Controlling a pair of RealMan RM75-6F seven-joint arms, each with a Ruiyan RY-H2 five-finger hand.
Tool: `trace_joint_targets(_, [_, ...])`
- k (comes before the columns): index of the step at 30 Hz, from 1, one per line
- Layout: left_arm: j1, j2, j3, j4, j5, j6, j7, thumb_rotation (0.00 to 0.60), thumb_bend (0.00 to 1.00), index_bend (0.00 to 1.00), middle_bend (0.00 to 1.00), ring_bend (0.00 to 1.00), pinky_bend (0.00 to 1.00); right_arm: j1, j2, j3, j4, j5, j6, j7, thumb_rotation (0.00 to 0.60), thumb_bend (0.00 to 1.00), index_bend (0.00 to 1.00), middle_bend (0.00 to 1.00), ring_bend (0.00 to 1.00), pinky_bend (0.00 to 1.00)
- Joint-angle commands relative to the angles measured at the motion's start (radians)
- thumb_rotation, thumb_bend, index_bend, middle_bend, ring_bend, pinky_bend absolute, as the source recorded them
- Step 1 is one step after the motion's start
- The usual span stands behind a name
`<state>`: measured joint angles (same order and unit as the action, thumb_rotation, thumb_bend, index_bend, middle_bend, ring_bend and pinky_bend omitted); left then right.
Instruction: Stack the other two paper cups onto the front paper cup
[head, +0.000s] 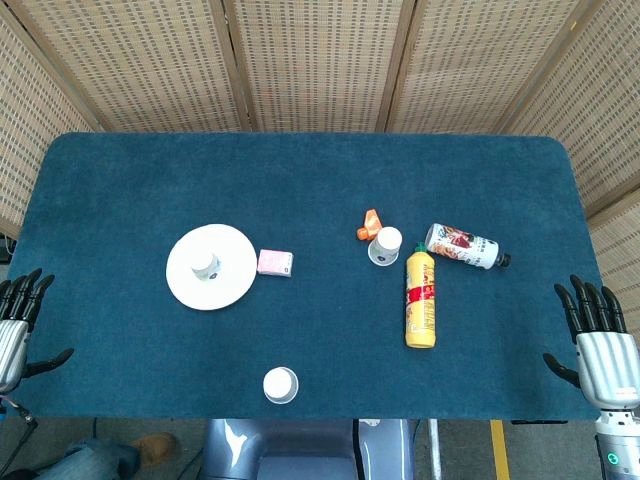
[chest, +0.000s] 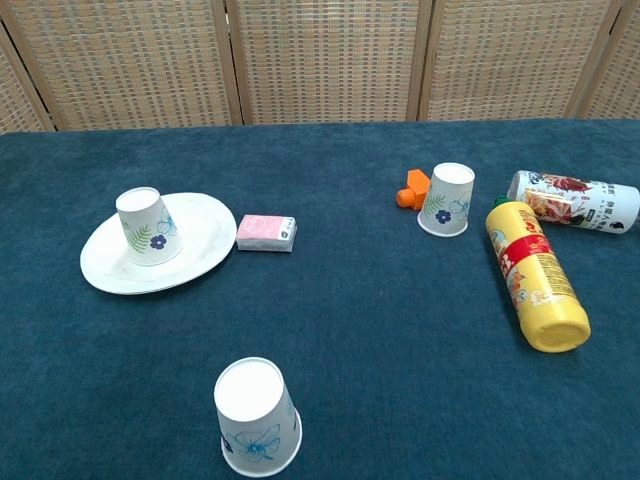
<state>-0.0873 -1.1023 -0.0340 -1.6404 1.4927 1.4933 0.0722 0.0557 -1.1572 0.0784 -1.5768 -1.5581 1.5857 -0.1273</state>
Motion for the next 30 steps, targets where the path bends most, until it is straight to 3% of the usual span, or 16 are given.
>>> trace_joint_targets(1, [0.0, 0.001, -0.001, -0.002, -0.002, -0.002, 0.001, 0.6, 0.0, 0.0, 0.0, 0.0, 0.0, 0.001, 0.0, 0.0, 0.001, 0.001, -0.003, 0.0, 0.6, 0.0, 0.0, 0.0, 0.0, 0.0])
trace_joint_targets(11, [0.002, 0.005, -0.006, -0.008, 0.002, 0.008, -0.003, 0.6, 0.0, 0.0, 0.0, 0.0, 0.0, 0.074, 0.033, 0.028, -0.036, 0.001, -0.098, 0.044, 0.6, 0.0, 0.02, 0.0, 0.0, 0.0])
trace_joint_targets(16, [-0.011, -0.006, -0.02, 0.003, -0.018, -0.009, 0.005, 0.6, 0.0, 0.0, 0.0, 0.0, 0.0, 0.21, 0.102, 0.083, -0.142, 0.05, -0.304, 0.089, 0.6, 0.0, 0.09, 0.07, 0.01, 0.01])
trace_joint_targets(19, [-0.022, -0.028, -0.038, 0.025, -0.045, -0.019, 0.033, 0.6, 0.0, 0.0, 0.0, 0.0, 0.0, 0.334, 0.125, 0.147, -0.188, 0.133, -0.477, 0.104, 0.6, 0.0, 0.14, 0.13, 0.05, 0.06])
trace_joint_targets(23, [-0.043, -0.054, -0.052, 0.055, -0.099, -0.069, 0.058, 0.6, 0.0, 0.0, 0.0, 0.0, 0.0, 0.57, -0.002, 0.245, -0.099, 0.343, -0.738, 0.02, 0.6, 0.08, 0.2, 0.21, 0.13, 0.16])
trace_joint_targets(30, [-0.056, -0.075, -0.061, 0.066, -0.127, -0.089, 0.089, 0.6, 0.0, 0.0, 0.0, 0.0, 0.0, 0.768, -0.191, 0.266, 0.107, 0.597, -0.853, -0.144, 0.6, 0.25, 0.26, 0.29, 0.2, 0.22])
